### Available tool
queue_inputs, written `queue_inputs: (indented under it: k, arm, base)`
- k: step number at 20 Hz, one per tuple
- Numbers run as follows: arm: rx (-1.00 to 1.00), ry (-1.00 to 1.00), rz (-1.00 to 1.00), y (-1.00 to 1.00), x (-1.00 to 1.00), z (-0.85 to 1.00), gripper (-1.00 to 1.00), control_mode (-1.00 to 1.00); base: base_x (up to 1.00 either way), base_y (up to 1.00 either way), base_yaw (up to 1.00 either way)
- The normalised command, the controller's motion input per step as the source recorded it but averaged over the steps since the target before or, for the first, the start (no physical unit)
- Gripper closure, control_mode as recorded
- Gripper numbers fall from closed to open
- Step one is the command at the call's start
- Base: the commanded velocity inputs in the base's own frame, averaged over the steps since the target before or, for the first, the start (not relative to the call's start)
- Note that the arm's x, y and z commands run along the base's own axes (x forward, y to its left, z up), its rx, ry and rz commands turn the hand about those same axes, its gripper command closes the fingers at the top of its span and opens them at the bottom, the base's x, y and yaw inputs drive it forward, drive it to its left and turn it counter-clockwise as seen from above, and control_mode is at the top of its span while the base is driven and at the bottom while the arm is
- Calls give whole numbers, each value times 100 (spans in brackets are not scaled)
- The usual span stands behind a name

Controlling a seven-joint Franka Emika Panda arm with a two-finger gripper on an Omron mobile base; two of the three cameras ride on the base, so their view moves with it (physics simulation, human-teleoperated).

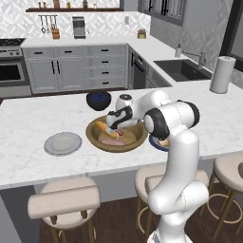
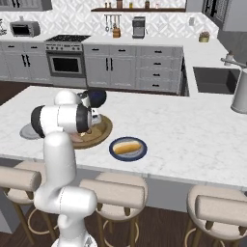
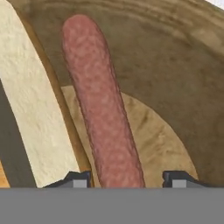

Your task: Place one bun and one sausage from the bowl on each plate.

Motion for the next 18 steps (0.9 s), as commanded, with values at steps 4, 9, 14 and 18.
queue_inputs:
  k: [4, 9, 14, 18]
  arm:
    - [-1, 52, 3, -25, 0, -100, 100, -100]
    - [-6, 50, 1, -29, -32, -100, 100, -100]
    - [-11, 26, 0, 0, -97, -100, 100, -100]
    - [4, 22, -8, -20, 11, -58, 100, -100]
  base:
    - [0, 0, 0]
    - [0, 0, 0]
    - [0, 0, 0]
    - [0, 0, 0]
